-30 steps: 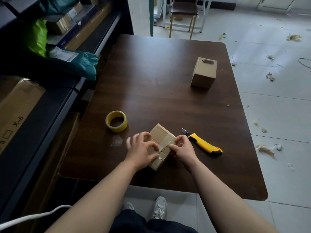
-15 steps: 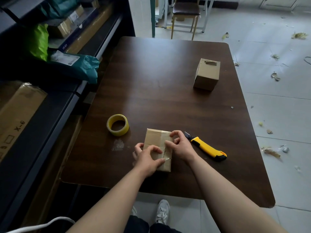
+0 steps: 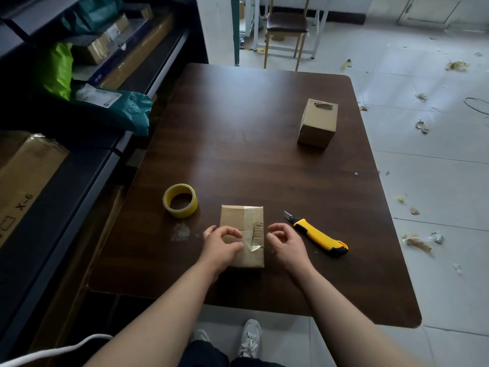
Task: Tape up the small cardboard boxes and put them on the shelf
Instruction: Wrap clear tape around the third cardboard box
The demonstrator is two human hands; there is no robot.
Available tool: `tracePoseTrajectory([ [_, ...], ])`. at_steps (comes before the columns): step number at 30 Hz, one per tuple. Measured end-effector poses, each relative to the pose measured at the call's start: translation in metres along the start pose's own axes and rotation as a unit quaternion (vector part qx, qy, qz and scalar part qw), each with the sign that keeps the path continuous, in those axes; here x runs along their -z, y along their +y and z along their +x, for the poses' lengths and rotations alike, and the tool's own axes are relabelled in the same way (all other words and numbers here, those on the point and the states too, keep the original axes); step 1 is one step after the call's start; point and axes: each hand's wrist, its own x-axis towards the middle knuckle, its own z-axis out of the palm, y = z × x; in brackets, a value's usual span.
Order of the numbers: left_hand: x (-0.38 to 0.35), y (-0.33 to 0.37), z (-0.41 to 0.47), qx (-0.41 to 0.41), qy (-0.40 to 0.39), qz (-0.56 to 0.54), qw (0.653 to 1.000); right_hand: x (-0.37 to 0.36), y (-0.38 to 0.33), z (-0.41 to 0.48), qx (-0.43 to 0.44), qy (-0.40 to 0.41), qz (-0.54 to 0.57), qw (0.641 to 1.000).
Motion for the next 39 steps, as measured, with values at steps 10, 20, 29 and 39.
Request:
tracePoseTrajectory([
  [10,-0.015,-0.002,0.01,0.098,-0.005,-0.019,0.995,0.004,-0.014,0.03,0.005,-0.039,-0.073,0.997],
  [20,0.06,0.008,0.04,0.005,0.109,0.099,0.989,-0.005,-0.053,0.039,0.062,0.02,-0.143,0.988],
  [29,0.127,-0.023,0.103,-0.047,0.088,0.426,0.899,-0.046,-0.088,0.04,0.053,0.028,-0.135,0.989],
  [39,0.152,-0.002,0.118,-0.103,0.051,0.258,0.959,-0.065,-0.11,0.021,0.021,0.07,-0.095,0.993],
])
